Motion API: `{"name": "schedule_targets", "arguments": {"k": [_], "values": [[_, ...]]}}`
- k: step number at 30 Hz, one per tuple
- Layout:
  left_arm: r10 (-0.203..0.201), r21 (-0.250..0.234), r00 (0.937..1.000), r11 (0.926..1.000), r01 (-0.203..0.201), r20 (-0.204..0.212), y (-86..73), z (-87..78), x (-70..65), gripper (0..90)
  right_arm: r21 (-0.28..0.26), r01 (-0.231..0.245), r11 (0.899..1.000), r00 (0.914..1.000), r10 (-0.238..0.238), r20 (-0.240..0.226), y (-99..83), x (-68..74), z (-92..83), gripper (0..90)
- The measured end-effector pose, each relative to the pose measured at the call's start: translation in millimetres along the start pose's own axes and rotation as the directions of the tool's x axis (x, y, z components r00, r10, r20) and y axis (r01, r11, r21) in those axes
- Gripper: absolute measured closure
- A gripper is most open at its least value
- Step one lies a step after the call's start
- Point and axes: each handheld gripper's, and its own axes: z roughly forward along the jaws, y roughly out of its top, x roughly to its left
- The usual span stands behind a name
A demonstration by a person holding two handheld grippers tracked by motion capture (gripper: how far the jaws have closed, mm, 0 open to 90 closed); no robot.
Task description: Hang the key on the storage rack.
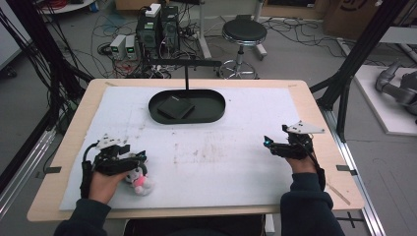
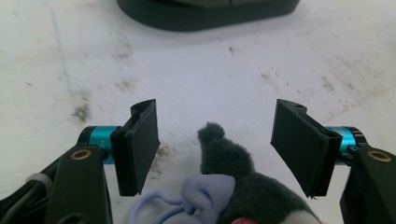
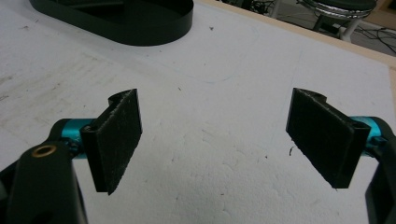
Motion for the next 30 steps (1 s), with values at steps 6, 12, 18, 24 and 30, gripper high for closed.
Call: {"name": "schedule_targets", "arguments": {"k": [6, 12, 18, 24, 30], "values": [[0.004, 0.102, 0.9992, 0.9947, -0.008, 0.04, -1.4, 17.3, 1.6, 60.9, 0.001, -0.005, 1.0, 1.0, 0.005, 0.007, -0.9, -2.6, -0.9, 18.5], [0.043, 0.095, 0.9956, 0.9942, -0.051, 0.083, 9.9, 17.4, 5.3, 79.3, 0.0, -0.009, 1.0, 0.9999, 0.009, 0.014, -1.5, -3.4, -2.2, 18.5], [0.204, 0.059, 0.961, 0.9742, -0.218, 0.187, 38.6, 21.9, 7.5, 79.5, -0.001, -0.009, 1.0, 0.9999, 0.009, 0.015, -1.2, -2.6, -1.9, 18.5], [0.199, 0.092, 0.9702, 0.9728, -0.213, 0.138, 39.6, 41.2, 1.8, 73.3, 0.004, -0.009, 1.0, 0.9999, 0.009, 0.015, -1.3, -3.2, -0.7, 18.5], [0.098, -0.025, 0.9943, 0.9948, -0.099, -0.041, 31.4, 29.9, -7.9, 33.8, 0.003, -0.007, 1.0, 0.9998, 0.007, 0.017, -1.8, -4.5, -1.2, 18.5]]}}
